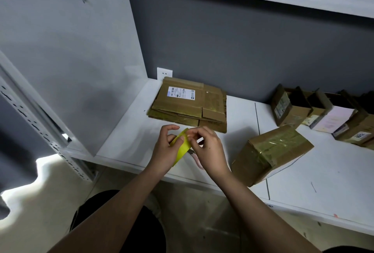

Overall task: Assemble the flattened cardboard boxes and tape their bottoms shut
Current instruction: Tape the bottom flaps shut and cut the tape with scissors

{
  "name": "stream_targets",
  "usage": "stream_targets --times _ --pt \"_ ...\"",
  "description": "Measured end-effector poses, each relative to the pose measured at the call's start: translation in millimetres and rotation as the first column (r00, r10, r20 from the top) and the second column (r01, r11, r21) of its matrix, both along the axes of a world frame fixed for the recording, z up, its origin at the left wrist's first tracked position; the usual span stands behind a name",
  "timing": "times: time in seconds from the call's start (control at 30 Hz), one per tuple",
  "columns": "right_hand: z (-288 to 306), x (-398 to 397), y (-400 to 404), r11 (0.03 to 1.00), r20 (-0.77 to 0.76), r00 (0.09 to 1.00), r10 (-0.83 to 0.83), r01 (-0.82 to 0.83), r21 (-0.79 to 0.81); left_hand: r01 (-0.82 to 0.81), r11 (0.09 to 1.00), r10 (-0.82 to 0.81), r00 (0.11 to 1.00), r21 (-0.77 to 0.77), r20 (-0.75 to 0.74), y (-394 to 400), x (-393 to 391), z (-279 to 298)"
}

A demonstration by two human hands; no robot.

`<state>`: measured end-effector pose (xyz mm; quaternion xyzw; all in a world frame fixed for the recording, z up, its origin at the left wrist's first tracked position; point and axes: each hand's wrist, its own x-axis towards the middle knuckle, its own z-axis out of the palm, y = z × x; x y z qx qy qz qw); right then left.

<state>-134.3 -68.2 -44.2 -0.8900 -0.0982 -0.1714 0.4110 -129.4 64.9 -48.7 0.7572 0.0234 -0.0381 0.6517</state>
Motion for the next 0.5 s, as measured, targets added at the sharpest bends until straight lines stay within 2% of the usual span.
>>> stream_targets --times 0.3,0.43,0.5 --pt "2 -1 6 0.998 0.007 0.998 -0.055 0.055 -0.008 -0.004 1.0 0.004 1.0 0.022 0.024 0 0 -3" --pt "6 2 10 0.997 -0.066 0.995 -0.068 0.07 0.023 0.0 0.999 -0.002 0.999 0.047 0.048 0 0 -4" --pt "6 2 14 0.998 -0.065 0.996 -0.065 0.064 -0.011 -0.015 0.999 0.013 0.999 0.041 0.053 0 1 -4"
